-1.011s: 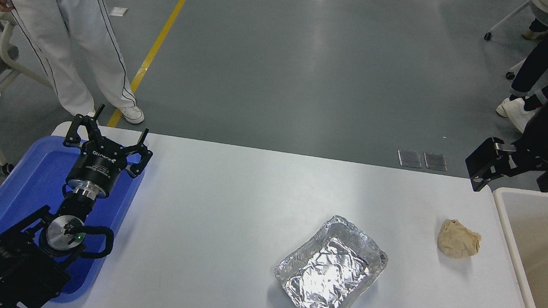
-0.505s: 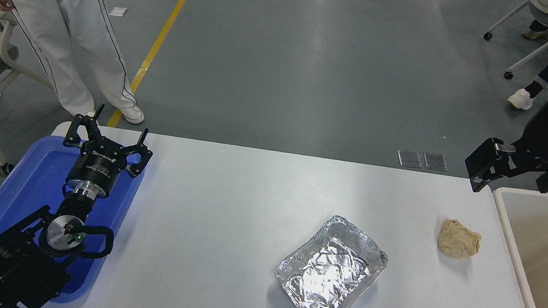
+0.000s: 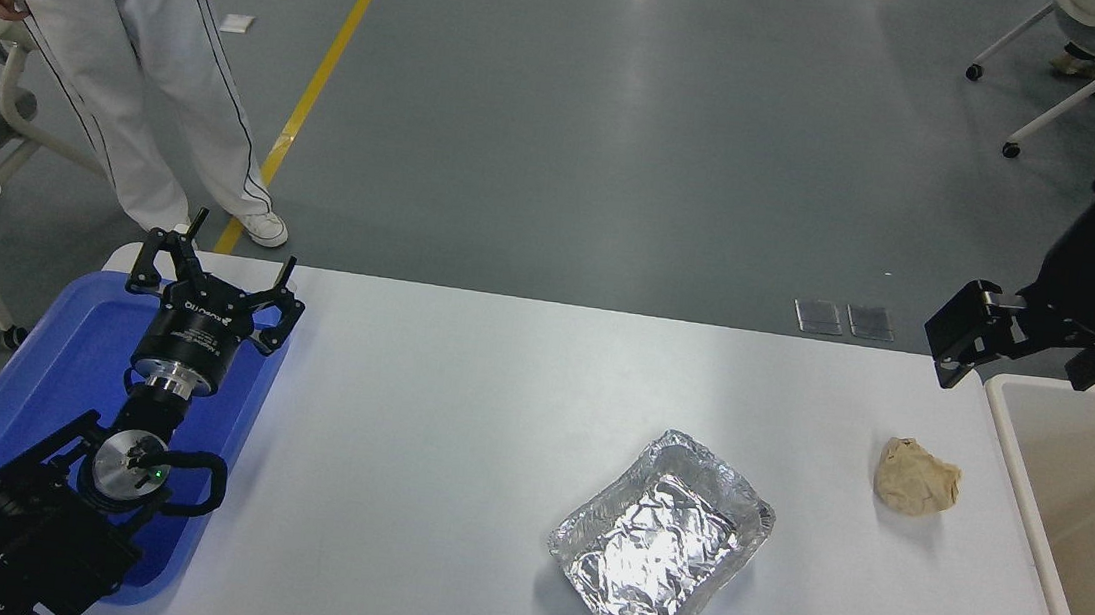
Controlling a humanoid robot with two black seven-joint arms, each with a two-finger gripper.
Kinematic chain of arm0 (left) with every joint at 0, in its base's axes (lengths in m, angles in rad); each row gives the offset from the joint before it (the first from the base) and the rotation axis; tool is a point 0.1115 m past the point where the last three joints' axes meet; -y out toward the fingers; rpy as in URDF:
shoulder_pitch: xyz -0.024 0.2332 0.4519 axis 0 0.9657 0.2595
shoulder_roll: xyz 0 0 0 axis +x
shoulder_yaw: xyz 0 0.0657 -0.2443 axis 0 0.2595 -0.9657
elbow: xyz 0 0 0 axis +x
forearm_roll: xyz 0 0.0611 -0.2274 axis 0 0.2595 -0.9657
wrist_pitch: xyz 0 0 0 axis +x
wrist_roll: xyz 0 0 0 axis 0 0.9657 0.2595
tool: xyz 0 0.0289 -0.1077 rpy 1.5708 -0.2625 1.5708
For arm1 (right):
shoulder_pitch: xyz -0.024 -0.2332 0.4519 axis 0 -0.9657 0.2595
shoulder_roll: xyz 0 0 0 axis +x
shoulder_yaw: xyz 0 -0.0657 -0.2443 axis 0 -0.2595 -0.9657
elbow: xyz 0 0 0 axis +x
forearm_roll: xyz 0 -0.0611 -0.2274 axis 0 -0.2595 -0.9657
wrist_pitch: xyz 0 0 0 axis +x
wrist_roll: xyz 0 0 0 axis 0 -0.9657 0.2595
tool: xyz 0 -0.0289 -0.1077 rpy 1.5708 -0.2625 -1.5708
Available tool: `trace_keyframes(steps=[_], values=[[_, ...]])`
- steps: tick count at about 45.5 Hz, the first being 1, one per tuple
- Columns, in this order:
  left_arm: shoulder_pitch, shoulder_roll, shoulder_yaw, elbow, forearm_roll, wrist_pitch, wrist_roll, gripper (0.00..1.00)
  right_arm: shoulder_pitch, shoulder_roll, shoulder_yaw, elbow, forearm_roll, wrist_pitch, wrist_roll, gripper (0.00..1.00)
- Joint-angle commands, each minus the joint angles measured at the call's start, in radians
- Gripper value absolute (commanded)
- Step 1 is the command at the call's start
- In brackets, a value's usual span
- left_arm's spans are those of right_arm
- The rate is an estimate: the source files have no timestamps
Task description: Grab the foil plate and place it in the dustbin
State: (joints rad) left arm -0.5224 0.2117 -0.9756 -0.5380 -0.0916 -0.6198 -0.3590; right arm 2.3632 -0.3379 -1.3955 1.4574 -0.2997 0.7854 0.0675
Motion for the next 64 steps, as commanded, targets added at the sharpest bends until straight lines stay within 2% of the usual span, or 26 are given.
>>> trace_keyframes(steps=[1, 15, 20, 29, 34, 46, 56, 60, 64], values=[[-0.001, 0.000, 0.000, 0.000, 0.000, 0.000, 0.000, 1.00, -0.019, -0.030, 0.033, -0.002, 0.001, 0.000, 0.000, 1.00], [-0.001, 0.000, 0.000, 0.000, 0.001, 0.000, 0.000, 1.00, -0.206, -0.038, 0.101, -0.003, 0.001, -0.002, 0.000, 1.00], [0.001, 0.000, 0.000, 0.000, 0.001, 0.000, 0.000, 1.00, -0.266, -0.038, 0.128, -0.003, 0.001, -0.109, 0.000, 1.00], [-0.001, 0.000, 0.000, 0.001, 0.000, 0.000, 0.000, 1.00, -0.389, -0.032, 0.127, -0.008, 0.025, -0.428, 0.000, 0.99], [0.001, 0.000, 0.000, 0.000, 0.001, 0.000, -0.001, 1.00, -0.458, -0.029, 0.141, -0.011, 0.030, -0.517, 0.000, 0.99], [-0.001, 0.000, 0.000, 0.000, 0.000, 0.000, 0.000, 1.00, -0.617, 0.011, 0.222, -0.072, 0.004, -0.525, -0.005, 1.00], [-0.001, 0.000, 0.000, 0.000, 0.001, 0.000, 0.000, 1.00, -0.670, 0.023, 0.256, -0.058, 0.040, -0.512, -0.005, 1.00], [-0.001, 0.000, 0.000, 0.000, 0.001, 0.000, 0.000, 1.00, -0.667, 0.019, 0.256, -0.042, 0.097, -0.466, -0.006, 0.99], [-0.001, 0.000, 0.000, 0.000, 0.000, 0.000, 0.000, 1.00, -0.665, 0.016, 0.256, -0.043, 0.213, -0.425, -0.006, 0.99]])
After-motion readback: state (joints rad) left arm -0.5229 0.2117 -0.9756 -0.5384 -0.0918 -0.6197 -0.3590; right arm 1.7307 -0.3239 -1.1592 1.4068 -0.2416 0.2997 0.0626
